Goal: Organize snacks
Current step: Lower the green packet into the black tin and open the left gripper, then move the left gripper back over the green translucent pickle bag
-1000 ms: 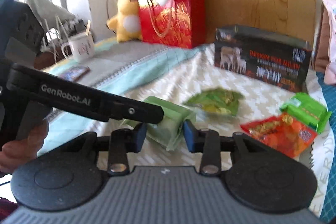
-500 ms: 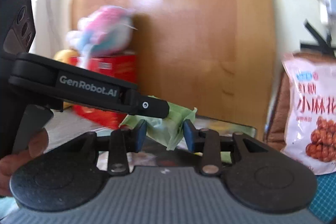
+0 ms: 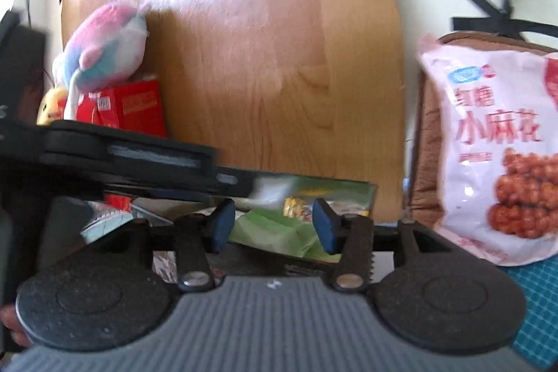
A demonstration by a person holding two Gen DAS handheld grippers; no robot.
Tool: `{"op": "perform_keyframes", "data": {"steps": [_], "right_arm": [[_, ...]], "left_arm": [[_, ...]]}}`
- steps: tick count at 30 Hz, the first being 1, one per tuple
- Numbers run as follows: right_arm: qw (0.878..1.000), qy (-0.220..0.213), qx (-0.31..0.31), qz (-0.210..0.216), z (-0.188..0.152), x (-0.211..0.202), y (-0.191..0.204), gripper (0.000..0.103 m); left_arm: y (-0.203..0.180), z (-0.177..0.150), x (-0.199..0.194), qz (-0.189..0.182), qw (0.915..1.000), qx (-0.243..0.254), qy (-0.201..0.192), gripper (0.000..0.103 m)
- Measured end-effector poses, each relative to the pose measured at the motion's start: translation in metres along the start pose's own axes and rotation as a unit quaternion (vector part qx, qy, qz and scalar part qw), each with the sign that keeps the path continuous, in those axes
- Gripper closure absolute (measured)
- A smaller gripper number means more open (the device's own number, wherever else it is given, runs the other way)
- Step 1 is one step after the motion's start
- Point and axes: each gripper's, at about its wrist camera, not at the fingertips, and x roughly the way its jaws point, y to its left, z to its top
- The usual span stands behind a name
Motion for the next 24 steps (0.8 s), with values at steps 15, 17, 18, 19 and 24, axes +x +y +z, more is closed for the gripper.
{"op": "perform_keyframes", "data": {"steps": [15,17,18,19,24], "right_arm": [[0.991,0.131,0.035,0.012,-0.066,-0.071,0.003,0.055],[0.989,0.142,0.009,0.048,-0.073,-0.076,0.029,0.056],[0.982,0.170,0.013,0.077,-0.080,-0.073,0.040,0.055],[0.984,0.158,0.012,0.084,-0.086,-0.078,0.051,0.055],[0.982,0.143,-0.032,0.121,-0.102,-0.101,0.093,0.055]], "left_arm": [[0.003,-0.113,-0.067,0.017,0.9946,0.023,0.100,0.046],[0.004,-0.117,-0.074,0.020,0.9937,0.018,0.109,0.046],[0.006,-0.120,-0.079,0.018,0.9940,0.014,0.107,0.046],[0.009,-0.122,-0.086,0.015,0.9941,0.006,0.107,0.046],[0.012,-0.146,-0.120,0.011,0.9966,0.004,0.082,0.047]]}}
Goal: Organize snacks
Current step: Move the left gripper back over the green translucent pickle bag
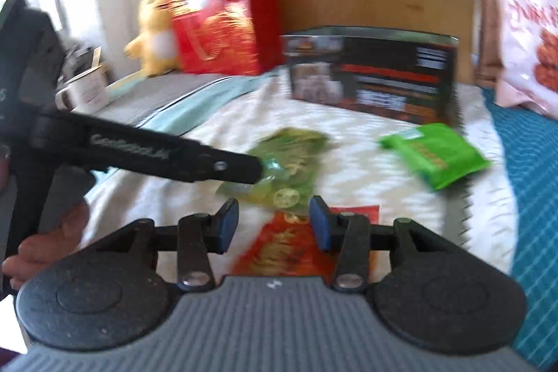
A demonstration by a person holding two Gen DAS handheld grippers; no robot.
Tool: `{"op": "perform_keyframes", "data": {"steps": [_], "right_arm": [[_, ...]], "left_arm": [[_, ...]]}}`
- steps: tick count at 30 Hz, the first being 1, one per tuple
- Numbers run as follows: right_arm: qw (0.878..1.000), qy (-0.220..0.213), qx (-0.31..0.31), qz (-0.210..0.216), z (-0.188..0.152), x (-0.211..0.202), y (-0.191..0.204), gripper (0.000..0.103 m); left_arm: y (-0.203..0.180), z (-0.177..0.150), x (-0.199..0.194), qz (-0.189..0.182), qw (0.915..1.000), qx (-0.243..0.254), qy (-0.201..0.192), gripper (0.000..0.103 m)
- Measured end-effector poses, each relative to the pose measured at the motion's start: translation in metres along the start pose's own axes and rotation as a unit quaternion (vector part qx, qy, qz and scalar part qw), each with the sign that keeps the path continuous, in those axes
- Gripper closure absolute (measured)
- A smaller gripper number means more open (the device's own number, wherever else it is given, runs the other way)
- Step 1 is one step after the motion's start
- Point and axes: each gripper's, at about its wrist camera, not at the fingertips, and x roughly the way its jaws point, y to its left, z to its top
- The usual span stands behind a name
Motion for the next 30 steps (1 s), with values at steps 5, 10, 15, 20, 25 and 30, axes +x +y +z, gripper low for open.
{"op": "perform_keyframes", "data": {"steps": [5,10,15,20,25,30], "right_arm": [[1.000,-0.006,-0.012,-0.003,0.000,-0.004,0.009,0.054],[0.999,-0.016,-0.018,-0.028,-0.002,-0.006,0.013,0.055],[0.996,-0.054,0.028,-0.063,-0.008,-0.021,0.002,0.054],[0.986,-0.084,0.088,-0.116,-0.011,-0.029,-0.012,0.050],[0.970,-0.104,0.140,-0.170,-0.012,-0.033,-0.023,0.044],[0.950,-0.105,0.189,-0.224,-0.014,-0.032,-0.033,0.040]], "left_arm": [[-0.017,-0.019,-0.012,0.060,0.9969,0.041,-0.032,0.044],[-0.019,-0.020,-0.011,0.092,0.9939,0.045,-0.040,0.044],[-0.019,-0.020,-0.011,0.117,0.9912,0.044,-0.042,0.044],[-0.020,-0.020,-0.011,0.120,0.9905,0.053,-0.041,0.042],[-0.021,-0.021,-0.012,0.115,0.9910,0.054,-0.042,0.040],[-0.020,-0.022,-0.017,0.088,0.9930,0.057,-0.054,0.040]]}}
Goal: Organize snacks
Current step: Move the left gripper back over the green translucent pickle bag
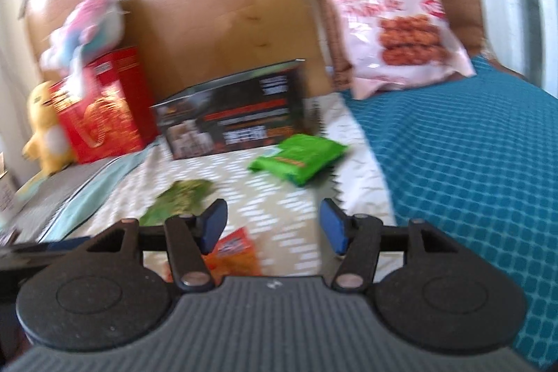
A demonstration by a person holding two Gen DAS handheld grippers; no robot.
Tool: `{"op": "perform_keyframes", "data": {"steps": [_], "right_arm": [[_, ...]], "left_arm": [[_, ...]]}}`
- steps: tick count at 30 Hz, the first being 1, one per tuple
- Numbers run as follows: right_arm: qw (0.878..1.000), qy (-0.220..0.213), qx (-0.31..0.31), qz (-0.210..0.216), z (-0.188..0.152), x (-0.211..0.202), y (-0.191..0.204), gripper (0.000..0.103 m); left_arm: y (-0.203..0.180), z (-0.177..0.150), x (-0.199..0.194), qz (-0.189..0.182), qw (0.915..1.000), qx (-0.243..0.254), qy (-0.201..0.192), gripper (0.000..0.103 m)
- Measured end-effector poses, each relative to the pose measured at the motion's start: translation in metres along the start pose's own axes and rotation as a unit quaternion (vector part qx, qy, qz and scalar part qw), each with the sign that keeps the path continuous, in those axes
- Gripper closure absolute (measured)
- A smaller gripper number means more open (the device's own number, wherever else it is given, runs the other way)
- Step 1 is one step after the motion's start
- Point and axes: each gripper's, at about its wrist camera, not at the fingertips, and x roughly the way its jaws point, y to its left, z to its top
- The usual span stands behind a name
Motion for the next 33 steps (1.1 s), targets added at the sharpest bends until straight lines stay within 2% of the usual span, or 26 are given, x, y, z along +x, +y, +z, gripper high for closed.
{"op": "perform_keyframes", "data": {"steps": [5,8,10,14,19,22,25,29,33], "right_arm": [[0.998,0.009,0.035,-0.046,0.001,0.007,-0.008,0.037],[0.998,0.013,0.020,-0.063,-0.001,0.009,-0.002,0.037],[0.998,0.020,0.001,-0.068,-0.001,0.013,0.004,0.031],[0.997,0.027,-0.017,-0.073,-0.001,0.015,0.008,0.026],[0.997,0.026,-0.016,-0.076,-0.001,0.014,0.009,0.026],[0.997,0.025,-0.012,-0.072,-0.002,0.013,0.007,0.026],[0.997,0.026,-0.010,-0.066,-0.001,0.014,0.008,0.023],[0.998,0.030,-0.015,-0.050,-0.002,0.013,0.011,0.017],[1.000,0.022,-0.003,-0.018,-0.003,0.008,0.006,0.016]], "left_arm": [[-0.003,-0.004,-0.015,-0.035,0.9983,0.017,-0.043,0.034],[-0.005,-0.007,-0.024,-0.053,0.9958,0.029,-0.069,0.033],[-0.005,-0.008,-0.027,-0.064,0.9944,0.031,-0.078,0.032],[-0.003,-0.006,-0.025,-0.082,0.9935,0.027,-0.074,0.032],[-0.002,-0.005,-0.019,-0.096,0.9937,0.022,-0.053,0.032],[-0.002,-0.005,-0.016,-0.093,0.9944,0.017,-0.047,0.031],[0.001,-0.004,-0.014,-0.077,0.9959,0.006,-0.046,0.022],[0.003,-0.003,-0.008,-0.045,0.9985,-0.004,-0.032,0.022],[0.001,-0.001,-0.002,-0.012,0.9999,-0.005,-0.010,0.022]]}}
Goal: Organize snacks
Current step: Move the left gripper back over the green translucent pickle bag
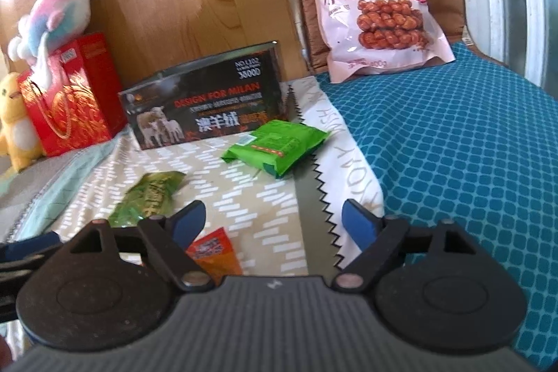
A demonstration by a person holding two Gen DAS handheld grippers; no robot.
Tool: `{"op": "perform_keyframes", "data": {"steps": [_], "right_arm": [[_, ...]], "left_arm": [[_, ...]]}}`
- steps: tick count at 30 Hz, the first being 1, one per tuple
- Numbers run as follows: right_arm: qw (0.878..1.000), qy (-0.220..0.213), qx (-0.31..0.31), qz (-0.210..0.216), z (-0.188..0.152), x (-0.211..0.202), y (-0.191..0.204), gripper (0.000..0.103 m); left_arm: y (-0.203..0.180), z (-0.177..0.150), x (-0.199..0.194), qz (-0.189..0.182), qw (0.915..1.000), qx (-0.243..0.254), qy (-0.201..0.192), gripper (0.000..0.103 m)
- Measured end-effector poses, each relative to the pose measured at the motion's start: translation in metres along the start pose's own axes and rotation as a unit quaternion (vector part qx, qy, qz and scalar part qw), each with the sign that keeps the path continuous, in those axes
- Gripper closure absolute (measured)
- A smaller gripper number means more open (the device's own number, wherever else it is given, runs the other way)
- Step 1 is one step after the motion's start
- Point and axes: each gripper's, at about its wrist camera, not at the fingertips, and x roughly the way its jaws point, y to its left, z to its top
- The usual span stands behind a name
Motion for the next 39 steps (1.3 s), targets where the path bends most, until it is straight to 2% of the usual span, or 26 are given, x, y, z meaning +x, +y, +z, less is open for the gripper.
{"op": "perform_keyframes", "data": {"steps": [5,10,15,22,34,39], "right_arm": [[0.998,-0.030,0.011,0.048,-0.001,-0.011,-0.006,0.013],[0.994,-0.063,0.026,0.091,-0.001,-0.023,-0.016,0.010],[0.990,-0.071,0.034,0.120,0.000,-0.027,-0.023,0.010],[0.989,-0.063,0.003,0.134,0.001,-0.027,-0.017,0.010],[0.991,-0.055,-0.028,0.122,0.000,-0.027,-0.010,0.010],[0.991,-0.051,-0.028,0.118,0.000,-0.025,-0.009,0.010]], "left_arm": [[0.000,0.000,0.006,0.036,0.9992,-0.002,0.018,0.022],[-0.009,-0.001,0.009,0.068,0.9970,0.028,0.024,0.022],[-0.020,-0.004,0.001,0.079,0.9954,0.055,-0.001,0.022],[-0.019,-0.002,0.001,0.074,0.9957,0.055,-0.004,0.022],[-0.012,-0.001,0.001,0.051,0.9979,0.039,-0.004,0.021],[-0.012,-0.001,-0.002,0.047,0.9980,0.039,-0.014,0.011]]}}
